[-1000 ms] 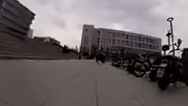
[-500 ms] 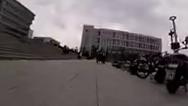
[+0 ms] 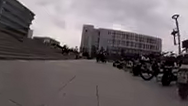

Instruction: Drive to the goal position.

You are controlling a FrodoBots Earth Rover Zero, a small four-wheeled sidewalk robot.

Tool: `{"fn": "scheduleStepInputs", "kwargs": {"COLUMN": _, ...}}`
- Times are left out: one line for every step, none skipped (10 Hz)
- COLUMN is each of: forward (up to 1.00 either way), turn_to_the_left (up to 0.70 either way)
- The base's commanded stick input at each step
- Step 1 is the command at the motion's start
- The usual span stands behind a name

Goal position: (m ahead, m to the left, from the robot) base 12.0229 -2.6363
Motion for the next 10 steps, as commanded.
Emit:
{"fn": "scheduleStepInputs", "kwargs": {"forward": 0.70, "turn_to_the_left": 0.00}}
{"fn": "scheduleStepInputs", "kwargs": {"forward": 0.70, "turn_to_the_left": 0.00}}
{"fn": "scheduleStepInputs", "kwargs": {"forward": 0.70, "turn_to_the_left": 0.00}}
{"fn": "scheduleStepInputs", "kwargs": {"forward": 0.70, "turn_to_the_left": 0.00}}
{"fn": "scheduleStepInputs", "kwargs": {"forward": 0.70, "turn_to_the_left": 0.00}}
{"fn": "scheduleStepInputs", "kwargs": {"forward": 0.70, "turn_to_the_left": 0.00}}
{"fn": "scheduleStepInputs", "kwargs": {"forward": 0.70, "turn_to_the_left": 0.00}}
{"fn": "scheduleStepInputs", "kwargs": {"forward": 0.70, "turn_to_the_left": 0.00}}
{"fn": "scheduleStepInputs", "kwargs": {"forward": 0.70, "turn_to_the_left": 0.00}}
{"fn": "scheduleStepInputs", "kwargs": {"forward": 0.70, "turn_to_the_left": 0.00}}
